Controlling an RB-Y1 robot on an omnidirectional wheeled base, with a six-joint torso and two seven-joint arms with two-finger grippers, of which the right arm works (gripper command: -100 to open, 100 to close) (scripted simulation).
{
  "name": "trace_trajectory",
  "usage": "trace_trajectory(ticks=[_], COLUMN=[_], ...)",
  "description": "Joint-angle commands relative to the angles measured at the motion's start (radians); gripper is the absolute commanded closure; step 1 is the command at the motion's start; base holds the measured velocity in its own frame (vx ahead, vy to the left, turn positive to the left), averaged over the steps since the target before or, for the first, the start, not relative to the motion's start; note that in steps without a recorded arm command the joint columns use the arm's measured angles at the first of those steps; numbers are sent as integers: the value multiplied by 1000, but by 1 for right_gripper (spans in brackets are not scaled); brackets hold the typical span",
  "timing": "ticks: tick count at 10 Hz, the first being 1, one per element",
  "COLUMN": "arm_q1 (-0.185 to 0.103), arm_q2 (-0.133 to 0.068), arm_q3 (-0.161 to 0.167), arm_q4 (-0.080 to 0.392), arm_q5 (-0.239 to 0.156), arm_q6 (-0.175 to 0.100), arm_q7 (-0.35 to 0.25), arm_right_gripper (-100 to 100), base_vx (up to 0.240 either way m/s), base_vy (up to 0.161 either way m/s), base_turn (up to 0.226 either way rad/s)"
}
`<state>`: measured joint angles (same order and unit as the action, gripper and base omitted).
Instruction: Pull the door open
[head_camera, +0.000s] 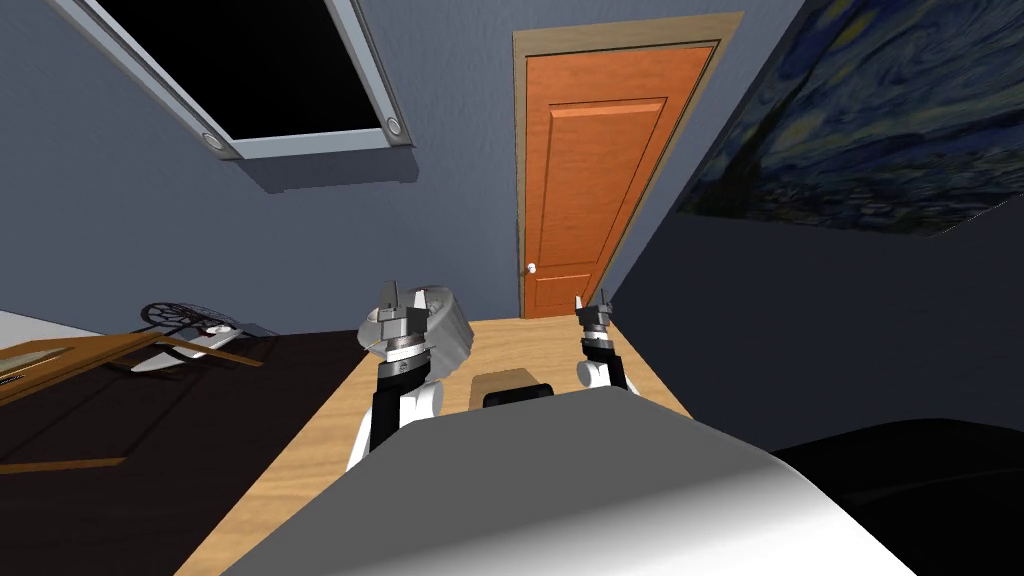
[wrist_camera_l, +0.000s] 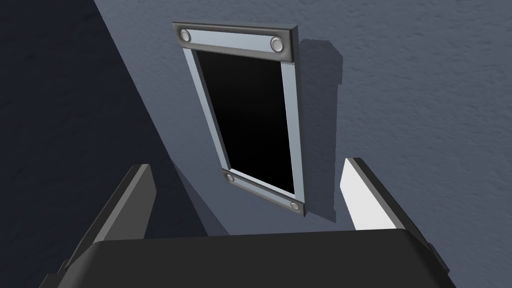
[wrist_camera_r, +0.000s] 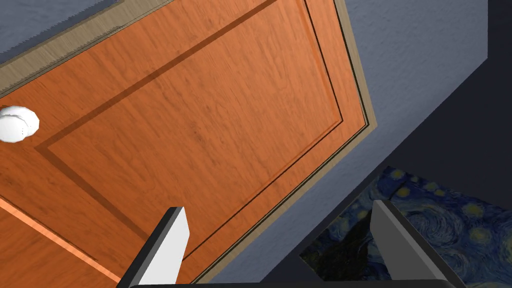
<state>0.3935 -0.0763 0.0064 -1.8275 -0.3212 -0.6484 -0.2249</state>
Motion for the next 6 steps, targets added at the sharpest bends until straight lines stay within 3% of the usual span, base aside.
trace_trajectory(ticks=[1,6], arm_q1=[-9,-43], arm_q2=[-7,-25], arm_q3=[4,19], arm_q4=[29,140], arm_q5=[-23,-93], arm_q6=[-6,-35], arm_q7=[-35,-143], arm_right_gripper=[-100,-100], base_vx=[111,94], base_vy=[-24,-23], base_turn=[119,113])
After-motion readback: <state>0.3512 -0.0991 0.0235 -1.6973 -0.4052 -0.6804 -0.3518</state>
